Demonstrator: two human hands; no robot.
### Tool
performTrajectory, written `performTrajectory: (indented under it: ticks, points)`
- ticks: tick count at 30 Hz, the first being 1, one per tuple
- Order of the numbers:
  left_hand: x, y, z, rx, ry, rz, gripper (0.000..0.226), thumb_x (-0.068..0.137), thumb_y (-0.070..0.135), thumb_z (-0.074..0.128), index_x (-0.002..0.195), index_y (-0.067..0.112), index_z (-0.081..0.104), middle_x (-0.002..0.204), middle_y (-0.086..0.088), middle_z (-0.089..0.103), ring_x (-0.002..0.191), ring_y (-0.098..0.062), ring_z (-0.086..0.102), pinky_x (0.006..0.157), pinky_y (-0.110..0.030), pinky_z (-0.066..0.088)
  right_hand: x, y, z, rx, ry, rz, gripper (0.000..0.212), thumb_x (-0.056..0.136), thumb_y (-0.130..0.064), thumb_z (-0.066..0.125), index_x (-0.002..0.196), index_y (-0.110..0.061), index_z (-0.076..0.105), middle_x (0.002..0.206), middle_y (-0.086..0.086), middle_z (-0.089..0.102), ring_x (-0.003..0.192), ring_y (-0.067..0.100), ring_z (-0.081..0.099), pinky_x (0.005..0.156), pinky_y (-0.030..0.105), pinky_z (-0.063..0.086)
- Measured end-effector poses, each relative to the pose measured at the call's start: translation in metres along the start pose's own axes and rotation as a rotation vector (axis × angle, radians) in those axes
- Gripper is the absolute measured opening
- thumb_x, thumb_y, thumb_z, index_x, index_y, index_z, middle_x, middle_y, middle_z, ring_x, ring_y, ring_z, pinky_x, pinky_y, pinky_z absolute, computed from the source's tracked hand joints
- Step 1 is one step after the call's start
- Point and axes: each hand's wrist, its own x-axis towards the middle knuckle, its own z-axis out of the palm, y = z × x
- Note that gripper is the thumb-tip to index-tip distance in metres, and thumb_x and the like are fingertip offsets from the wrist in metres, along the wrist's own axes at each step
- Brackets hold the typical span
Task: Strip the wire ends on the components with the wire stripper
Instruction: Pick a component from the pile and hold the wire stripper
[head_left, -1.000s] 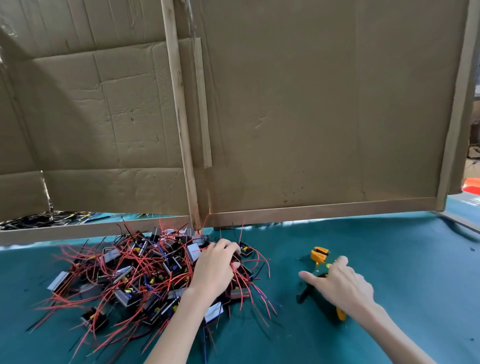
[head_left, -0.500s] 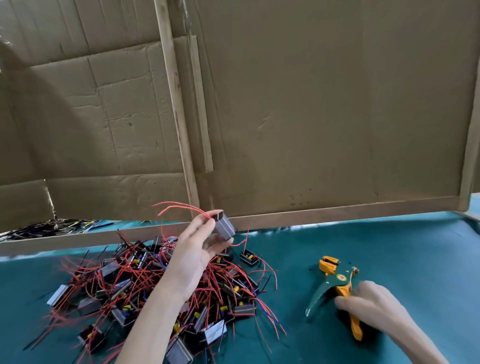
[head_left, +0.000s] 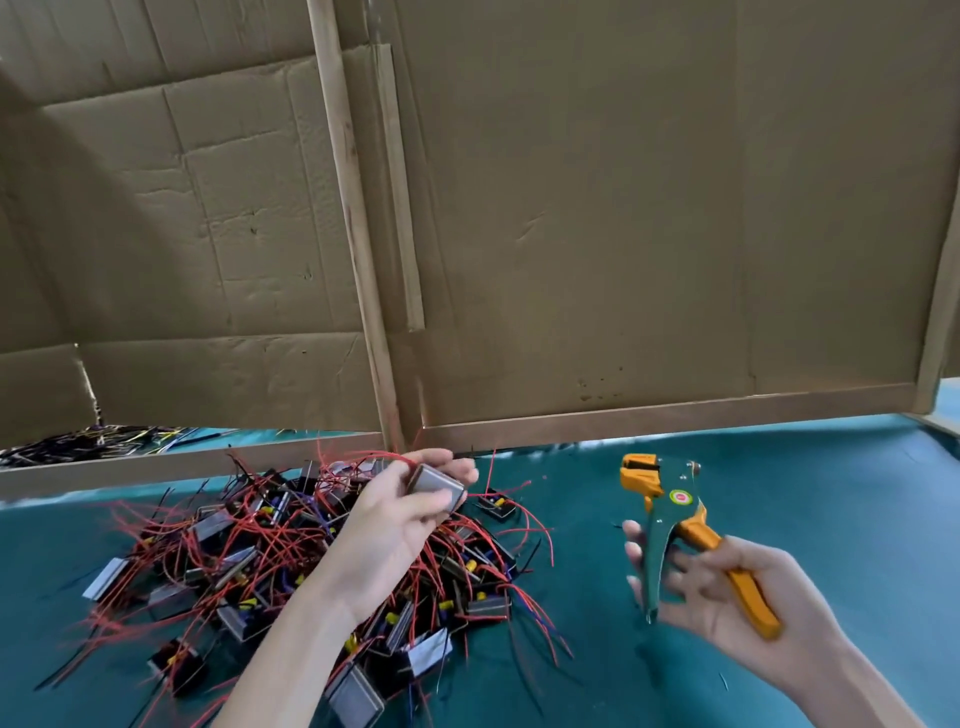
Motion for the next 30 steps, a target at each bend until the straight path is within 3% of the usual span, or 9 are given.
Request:
performTrajectory:
  ticks: [4, 7, 11, 14, 17, 19, 21, 25, 30]
  points:
    - [-0.006, -0.004, -0.002, 0.668, -0.283, 0.101, 0.059, 0.078, -0.028, 0.040, 0.094, 0.018, 0.074, 0.126, 0.008, 0.063, 0.122, -0.004, 0.053, 0.099, -0.023, 0.042, -0.002, 0.006, 0.001, -0.027, -0.035, 0.003, 0.048, 0.066, 0.010, 0.043, 0.104, 0.006, 0.072, 0.125, 0.025, 0.063, 0.093, 0.040, 0.070, 0.072, 0.055, 0.057]
    - [-0.005, -0.013, 0.003, 1.035, -0.459, 0.024, 0.073, 0.064, -0.028, 0.027, 0.104, 0.010, 0.074, 0.129, 0.011, 0.058, 0.125, 0.003, 0.046, 0.106, -0.017, 0.033, -0.002, 0.011, 0.004, -0.057, -0.056, 0.017, 0.059, 0.054, 0.013, 0.057, 0.113, 0.009, 0.066, 0.124, 0.029, 0.062, 0.096, 0.041, 0.069, 0.073, 0.054, 0.057]
    - [-0.005, -0.009, 0.000, 1.125, -0.625, -0.119, 0.086, 0.059, -0.025, 0.022, 0.125, 0.012, 0.063, 0.138, 0.005, 0.054, 0.133, 0.003, 0.039, 0.111, -0.016, 0.027, 0.000, 0.013, 0.004, 0.003, -0.055, 0.038, 0.056, 0.065, 0.017, 0.042, 0.117, 0.010, 0.061, 0.125, 0.037, 0.057, 0.108, 0.049, 0.062, 0.077, 0.060, 0.056]
    - [-0.005, -0.004, -0.005, 0.971, -0.429, -0.126, 0.073, 0.066, -0.026, 0.022, 0.110, 0.009, 0.068, 0.110, -0.001, 0.071, 0.107, -0.004, 0.064, 0.088, -0.012, 0.046, 0.000, 0.012, 0.003, -0.005, -0.058, 0.020, 0.065, 0.060, 0.019, 0.041, 0.120, 0.008, 0.061, 0.122, 0.038, 0.058, 0.108, 0.053, 0.061, 0.076, 0.065, 0.053]
    - [-0.001, -0.013, -0.002, 0.878, -0.121, -0.055, 0.035, 0.087, -0.014, 0.043, 0.091, 0.010, 0.068, 0.086, -0.005, 0.070, 0.081, -0.013, 0.067, 0.077, -0.024, 0.056, 0.000, 0.013, 0.005, -0.070, -0.059, -0.027, 0.072, 0.052, 0.019, 0.043, 0.120, 0.003, 0.060, 0.107, 0.036, 0.062, 0.094, 0.051, 0.065, 0.074, 0.065, 0.053]
    - [0.002, -0.025, 0.003, 1.023, 0.001, 0.038, 0.022, 0.088, -0.002, 0.059, 0.096, 0.018, 0.063, 0.097, -0.001, 0.063, 0.086, -0.007, 0.063, 0.083, -0.019, 0.052, -0.002, 0.015, 0.007, -0.107, -0.069, -0.051, 0.072, 0.050, 0.018, 0.044, 0.118, 0.000, 0.062, 0.099, 0.036, 0.061, 0.087, 0.050, 0.066, 0.074, 0.066, 0.052]
    - [0.003, -0.036, 0.007, 1.110, 0.087, 0.110, 0.038, 0.084, 0.003, 0.067, 0.111, 0.027, 0.053, 0.116, 0.005, 0.048, 0.103, -0.001, 0.052, 0.084, -0.007, 0.042, -0.002, 0.017, 0.008, -0.146, -0.075, -0.067, 0.073, 0.048, 0.016, 0.044, 0.117, 0.000, 0.062, 0.095, 0.036, 0.061, 0.083, 0.049, 0.065, 0.073, 0.067, 0.052]
    - [0.003, -0.042, 0.012, 1.045, 0.157, 0.089, 0.055, 0.084, 0.008, 0.071, 0.131, 0.023, 0.044, 0.123, 0.006, 0.040, 0.112, -0.002, 0.046, 0.076, -0.004, 0.042, -0.003, 0.020, 0.010, -0.219, -0.084, -0.090, 0.072, 0.053, 0.016, 0.036, 0.118, -0.002, 0.061, 0.093, 0.037, 0.061, 0.082, 0.049, 0.064, 0.073, 0.065, 0.052]
    - [0.002, -0.040, 0.015, 1.043, 0.075, 0.092, 0.006, 0.086, 0.010, 0.069, 0.088, 0.007, 0.074, 0.092, -0.001, 0.072, 0.085, -0.015, 0.065, 0.071, -0.008, 0.045, -0.006, 0.023, 0.012, -0.260, -0.113, -0.095, 0.073, 0.053, 0.016, 0.036, 0.119, -0.004, 0.062, 0.093, 0.037, 0.061, 0.083, 0.049, 0.064, 0.073, 0.063, 0.053]
